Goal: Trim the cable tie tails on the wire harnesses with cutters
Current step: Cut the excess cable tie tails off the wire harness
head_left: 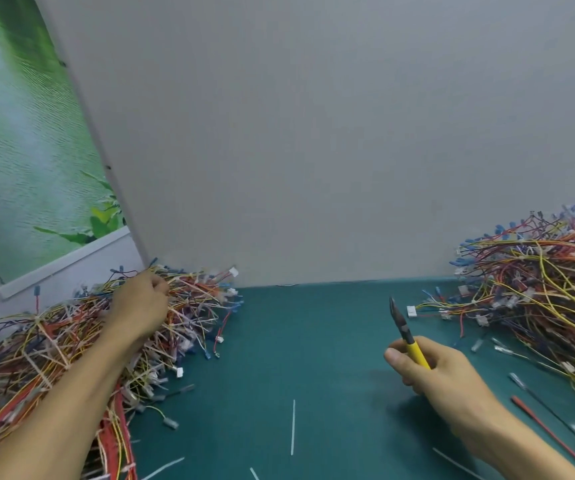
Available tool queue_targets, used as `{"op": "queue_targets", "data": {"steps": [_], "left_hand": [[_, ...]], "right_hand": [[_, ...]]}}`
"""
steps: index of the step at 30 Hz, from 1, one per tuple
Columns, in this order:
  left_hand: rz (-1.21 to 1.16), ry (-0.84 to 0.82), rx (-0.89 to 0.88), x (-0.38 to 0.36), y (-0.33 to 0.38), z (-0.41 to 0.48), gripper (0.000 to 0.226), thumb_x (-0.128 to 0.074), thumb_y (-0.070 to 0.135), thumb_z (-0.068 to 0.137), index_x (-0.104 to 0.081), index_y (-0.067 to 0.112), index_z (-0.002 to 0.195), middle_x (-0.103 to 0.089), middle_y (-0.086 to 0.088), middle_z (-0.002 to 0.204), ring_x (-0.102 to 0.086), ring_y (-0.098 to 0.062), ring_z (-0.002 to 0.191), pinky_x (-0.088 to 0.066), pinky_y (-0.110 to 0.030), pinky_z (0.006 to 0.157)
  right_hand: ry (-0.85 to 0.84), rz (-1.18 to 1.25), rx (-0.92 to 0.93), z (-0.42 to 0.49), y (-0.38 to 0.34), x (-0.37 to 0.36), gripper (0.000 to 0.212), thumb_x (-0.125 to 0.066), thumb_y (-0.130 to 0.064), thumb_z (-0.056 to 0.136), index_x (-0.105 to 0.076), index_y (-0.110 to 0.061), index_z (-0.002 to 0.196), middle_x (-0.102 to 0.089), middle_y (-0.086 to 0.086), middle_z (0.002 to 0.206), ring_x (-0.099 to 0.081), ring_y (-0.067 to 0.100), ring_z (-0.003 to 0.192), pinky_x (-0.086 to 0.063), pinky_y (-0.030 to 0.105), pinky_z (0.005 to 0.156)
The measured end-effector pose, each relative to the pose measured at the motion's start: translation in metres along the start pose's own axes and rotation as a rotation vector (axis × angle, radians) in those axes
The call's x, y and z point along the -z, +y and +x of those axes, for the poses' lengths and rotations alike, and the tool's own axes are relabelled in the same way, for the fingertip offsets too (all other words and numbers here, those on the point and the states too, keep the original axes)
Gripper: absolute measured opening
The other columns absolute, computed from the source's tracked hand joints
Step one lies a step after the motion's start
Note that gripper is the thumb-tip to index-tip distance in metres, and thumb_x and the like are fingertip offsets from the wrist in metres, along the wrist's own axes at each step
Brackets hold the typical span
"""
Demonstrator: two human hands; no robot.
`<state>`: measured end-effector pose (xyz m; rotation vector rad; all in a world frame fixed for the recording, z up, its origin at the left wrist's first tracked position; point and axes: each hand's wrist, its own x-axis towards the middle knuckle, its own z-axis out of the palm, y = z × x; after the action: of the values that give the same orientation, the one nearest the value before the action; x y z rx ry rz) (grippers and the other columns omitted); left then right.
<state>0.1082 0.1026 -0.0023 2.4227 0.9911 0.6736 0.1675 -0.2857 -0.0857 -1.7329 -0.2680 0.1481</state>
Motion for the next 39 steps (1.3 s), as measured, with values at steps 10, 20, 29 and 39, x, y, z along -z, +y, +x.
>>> {"op": "queue_targets", "data": {"steps": [10, 20, 29, 39], "left_hand": [[0.491, -0.064, -0.07, -0.014, 0.0, 0.0, 0.032, -0.046, 0.038, 0.097, -0.063, 0.015, 0.085, -0.061, 0.003, 0.072, -0.056, -0.015, 0.068, -0.045, -0.051, 0.094], [0.422, -0.072, 0.076, -0.024, 0.023, 0.031, 0.016, -0.055, 0.022, 0.093, -0.067, 0.011, 0.095, -0.066, -0.009, 0.108, -0.059, -0.03, 0.099, -0.044, -0.039, 0.087], [-0.599, -0.043, 0.176, 0.006, 0.041, 0.022, 0.012, -0.062, 0.005, 0.089, -0.066, 0.006, 0.077, -0.063, -0.011, 0.088, -0.053, -0.023, 0.082, -0.044, -0.033, 0.076], [-0.893, 0.016, -0.062, 0.009, 0.104, 0.0, 0.022, -0.055, 0.008, 0.094, -0.063, 0.013, 0.075, -0.057, -0.002, 0.064, -0.051, -0.008, 0.048, -0.045, -0.018, 0.044]], "right_hand": [[-0.016, 0.062, 0.018, 0.003, 0.003, 0.001, 0.007, -0.073, -0.037, 0.081, -0.072, -0.031, 0.082, -0.061, -0.009, 0.061, -0.053, 0.014, 0.067, -0.043, 0.031, 0.069], [-0.024, 0.033, 0.012, 0.003, 0.004, -0.001, 0.014, -0.074, -0.032, 0.082, -0.071, -0.018, 0.082, -0.065, -0.01, 0.064, -0.056, -0.004, 0.058, -0.041, 0.026, 0.069], [-0.017, 0.09, -0.029, 0.006, 0.003, 0.002, 0.012, -0.072, -0.038, 0.082, -0.072, -0.026, 0.081, -0.055, -0.007, 0.06, -0.049, 0.015, 0.063, -0.039, 0.033, 0.068], [0.015, 0.101, -0.08, 0.007, 0.0, 0.003, 0.018, -0.069, -0.031, 0.087, -0.07, -0.013, 0.085, -0.053, -0.004, 0.06, -0.05, 0.017, 0.063, -0.041, 0.036, 0.066]]}}
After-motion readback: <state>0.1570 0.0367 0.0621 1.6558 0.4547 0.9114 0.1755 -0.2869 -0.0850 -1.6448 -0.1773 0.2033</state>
